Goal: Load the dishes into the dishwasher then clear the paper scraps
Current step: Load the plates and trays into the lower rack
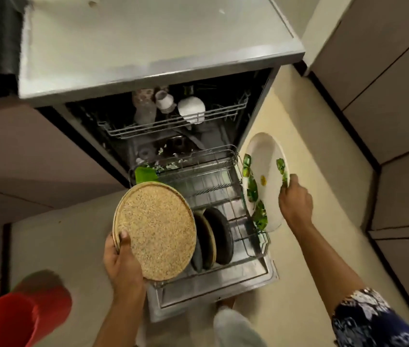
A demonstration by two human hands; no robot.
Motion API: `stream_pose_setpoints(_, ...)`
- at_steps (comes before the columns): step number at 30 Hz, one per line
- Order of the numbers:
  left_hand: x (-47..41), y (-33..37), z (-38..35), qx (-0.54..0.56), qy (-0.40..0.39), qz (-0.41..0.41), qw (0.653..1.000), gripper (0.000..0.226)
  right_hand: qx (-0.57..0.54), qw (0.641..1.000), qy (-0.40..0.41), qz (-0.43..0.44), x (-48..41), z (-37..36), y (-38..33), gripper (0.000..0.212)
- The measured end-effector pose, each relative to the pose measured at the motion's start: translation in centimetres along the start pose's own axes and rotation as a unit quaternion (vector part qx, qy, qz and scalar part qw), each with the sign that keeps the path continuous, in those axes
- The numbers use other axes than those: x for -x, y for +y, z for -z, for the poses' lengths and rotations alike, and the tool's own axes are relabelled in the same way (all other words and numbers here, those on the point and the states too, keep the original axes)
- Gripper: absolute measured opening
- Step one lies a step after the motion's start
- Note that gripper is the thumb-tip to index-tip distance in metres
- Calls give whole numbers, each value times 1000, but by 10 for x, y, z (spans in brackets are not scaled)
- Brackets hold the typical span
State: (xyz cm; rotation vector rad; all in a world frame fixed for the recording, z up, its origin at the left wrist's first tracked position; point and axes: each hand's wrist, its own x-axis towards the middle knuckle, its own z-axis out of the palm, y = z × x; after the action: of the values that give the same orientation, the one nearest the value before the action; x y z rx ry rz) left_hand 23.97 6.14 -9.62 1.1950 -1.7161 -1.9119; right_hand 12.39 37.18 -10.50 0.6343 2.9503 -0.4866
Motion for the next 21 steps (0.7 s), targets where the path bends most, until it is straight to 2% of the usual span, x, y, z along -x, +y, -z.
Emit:
stream_pose_setpoints(4, -5, -24, -44, -5, 33, 0, 999, 19, 20, 999, -39, 30, -61, -44, -3, 21)
stream_pose_setpoints(12, -43, -77, -77, 13, 91, 6, 996, 12, 13, 997, -54, 51, -122, -116, -7, 19)
stream_pose_setpoints(21, -62, -106, -71, 23, 115, -13, 993, 13, 19, 992, -78, 99, -162, -111, -32, 25)
